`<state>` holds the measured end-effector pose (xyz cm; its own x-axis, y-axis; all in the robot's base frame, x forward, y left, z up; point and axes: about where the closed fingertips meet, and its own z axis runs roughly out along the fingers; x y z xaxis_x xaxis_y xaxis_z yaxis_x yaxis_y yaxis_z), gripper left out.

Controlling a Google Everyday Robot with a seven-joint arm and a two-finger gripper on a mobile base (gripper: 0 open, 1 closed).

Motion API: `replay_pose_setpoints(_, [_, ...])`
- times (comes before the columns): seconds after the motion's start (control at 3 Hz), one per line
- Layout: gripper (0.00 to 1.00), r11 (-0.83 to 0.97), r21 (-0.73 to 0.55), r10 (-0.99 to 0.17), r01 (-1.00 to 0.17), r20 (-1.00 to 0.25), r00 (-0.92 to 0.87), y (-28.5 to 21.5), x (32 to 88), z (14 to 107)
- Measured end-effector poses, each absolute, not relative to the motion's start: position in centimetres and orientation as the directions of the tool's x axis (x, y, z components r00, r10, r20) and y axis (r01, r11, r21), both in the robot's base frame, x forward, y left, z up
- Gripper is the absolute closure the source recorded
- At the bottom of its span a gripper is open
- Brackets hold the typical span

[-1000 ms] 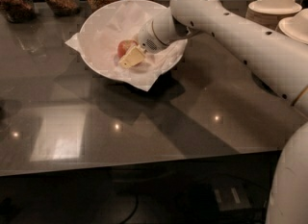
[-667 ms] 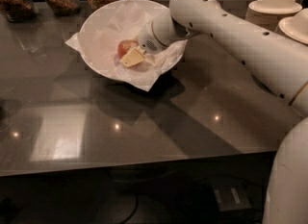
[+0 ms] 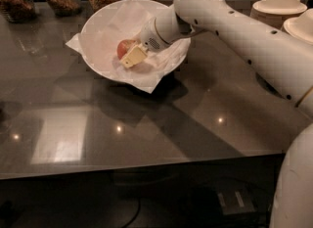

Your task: Pick apple from white bowl

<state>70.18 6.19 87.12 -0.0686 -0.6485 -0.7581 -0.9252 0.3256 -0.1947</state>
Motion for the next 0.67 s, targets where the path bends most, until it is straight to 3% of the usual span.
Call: replay_pose_setpoints(0.67, [1.00,0.238,-0.229,-0.638,-0.944,-0.770,0.026,4.4,67.6,93.5])
